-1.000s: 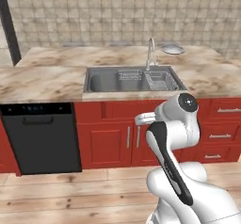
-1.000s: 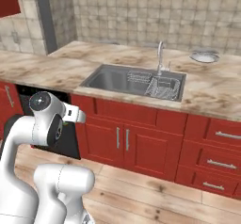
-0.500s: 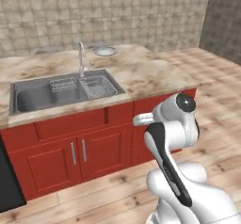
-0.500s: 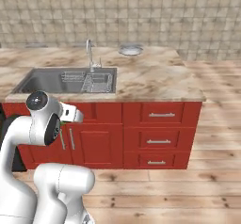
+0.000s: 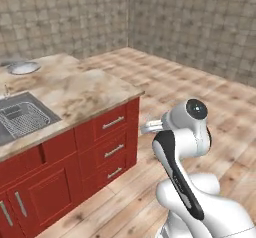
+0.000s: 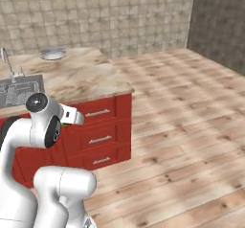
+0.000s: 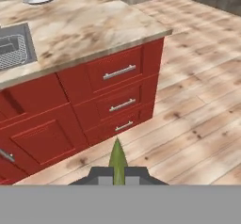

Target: Take the cheese, steak, and lemon wedge from the fridge and place them on the plate on the dining counter to create an appetizer plate.

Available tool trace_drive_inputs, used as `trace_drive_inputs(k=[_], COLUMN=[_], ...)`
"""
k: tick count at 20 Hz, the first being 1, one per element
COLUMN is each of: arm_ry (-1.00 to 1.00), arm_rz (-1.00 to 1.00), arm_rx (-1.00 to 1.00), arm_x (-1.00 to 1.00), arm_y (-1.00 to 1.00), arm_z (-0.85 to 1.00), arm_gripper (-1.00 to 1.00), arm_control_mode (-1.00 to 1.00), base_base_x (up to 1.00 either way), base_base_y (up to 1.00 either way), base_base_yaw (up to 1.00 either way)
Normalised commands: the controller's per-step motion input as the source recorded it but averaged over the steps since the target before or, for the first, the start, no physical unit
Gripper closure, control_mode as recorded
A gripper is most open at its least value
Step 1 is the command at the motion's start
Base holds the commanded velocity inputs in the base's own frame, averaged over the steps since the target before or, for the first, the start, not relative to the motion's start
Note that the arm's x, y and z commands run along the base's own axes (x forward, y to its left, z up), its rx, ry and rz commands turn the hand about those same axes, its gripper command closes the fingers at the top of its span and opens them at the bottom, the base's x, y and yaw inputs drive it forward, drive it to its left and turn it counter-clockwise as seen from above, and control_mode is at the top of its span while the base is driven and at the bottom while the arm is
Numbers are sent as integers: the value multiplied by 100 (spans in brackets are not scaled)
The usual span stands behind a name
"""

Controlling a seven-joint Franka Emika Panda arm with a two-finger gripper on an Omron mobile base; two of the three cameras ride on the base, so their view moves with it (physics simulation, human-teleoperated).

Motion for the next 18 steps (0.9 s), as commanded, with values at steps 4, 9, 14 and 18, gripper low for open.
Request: trace_drive_inputs(k=[4, 9, 14, 18], arm_ry=[0, 0, 0, 0], arm_rz=[0, 0, 0, 0], arm_rx=[0, 0, 0, 0], arm_x=[0, 0, 0, 0], arm_y=[0, 0, 0, 0], arm_z=[0, 0, 0, 0], arm_gripper=[100, 100, 100, 100], arm_control_mode=[100, 100, 100, 100], base_base_x=[3, 8, 30, 78], base_base_y=[-100, -100, -98, -68], base_base_yaw=[-55, -53, -50, -44])
